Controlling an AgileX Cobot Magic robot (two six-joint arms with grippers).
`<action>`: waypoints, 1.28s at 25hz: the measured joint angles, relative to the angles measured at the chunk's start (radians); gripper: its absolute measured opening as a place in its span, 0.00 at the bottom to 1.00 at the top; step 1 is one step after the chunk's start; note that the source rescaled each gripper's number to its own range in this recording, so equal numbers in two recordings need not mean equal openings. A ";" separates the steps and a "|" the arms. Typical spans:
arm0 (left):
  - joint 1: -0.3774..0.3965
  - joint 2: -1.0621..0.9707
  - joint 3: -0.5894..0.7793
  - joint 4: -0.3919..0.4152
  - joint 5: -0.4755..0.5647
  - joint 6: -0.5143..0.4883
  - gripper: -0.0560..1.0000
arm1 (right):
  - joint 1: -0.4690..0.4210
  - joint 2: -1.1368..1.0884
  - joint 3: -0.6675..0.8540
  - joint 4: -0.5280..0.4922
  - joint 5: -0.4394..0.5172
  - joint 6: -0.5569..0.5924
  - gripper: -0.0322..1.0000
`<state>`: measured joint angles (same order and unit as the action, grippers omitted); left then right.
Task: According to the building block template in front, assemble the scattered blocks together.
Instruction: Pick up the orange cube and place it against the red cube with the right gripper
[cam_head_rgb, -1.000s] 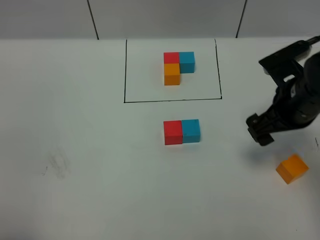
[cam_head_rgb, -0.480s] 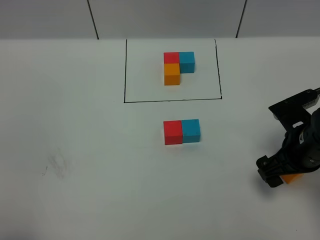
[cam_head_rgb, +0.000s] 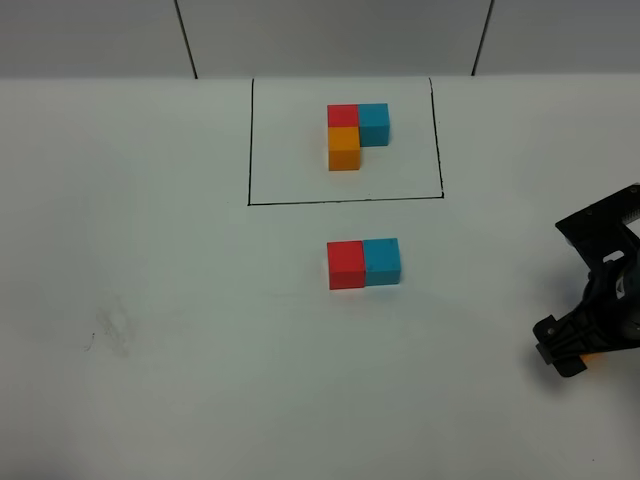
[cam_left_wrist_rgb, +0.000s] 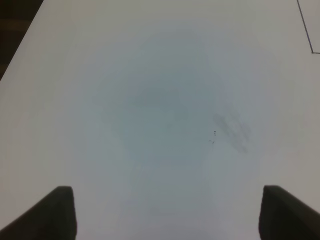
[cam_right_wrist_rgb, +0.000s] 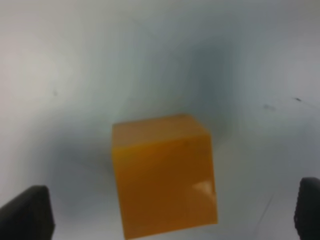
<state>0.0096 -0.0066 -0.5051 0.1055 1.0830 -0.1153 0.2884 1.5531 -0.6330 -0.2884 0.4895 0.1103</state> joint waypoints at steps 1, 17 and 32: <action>0.000 0.000 0.000 0.000 0.000 0.000 0.69 | -0.001 0.007 0.000 -0.002 -0.006 -0.002 0.94; 0.000 0.000 0.000 0.000 0.000 0.000 0.69 | -0.044 0.109 0.001 -0.004 -0.064 -0.050 0.30; 0.000 0.000 0.000 0.000 0.000 0.000 0.69 | 0.080 -0.127 -0.083 0.346 0.121 0.061 0.04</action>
<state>0.0096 -0.0066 -0.5051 0.1055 1.0830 -0.1153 0.3684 1.4261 -0.7160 0.0571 0.6105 0.1710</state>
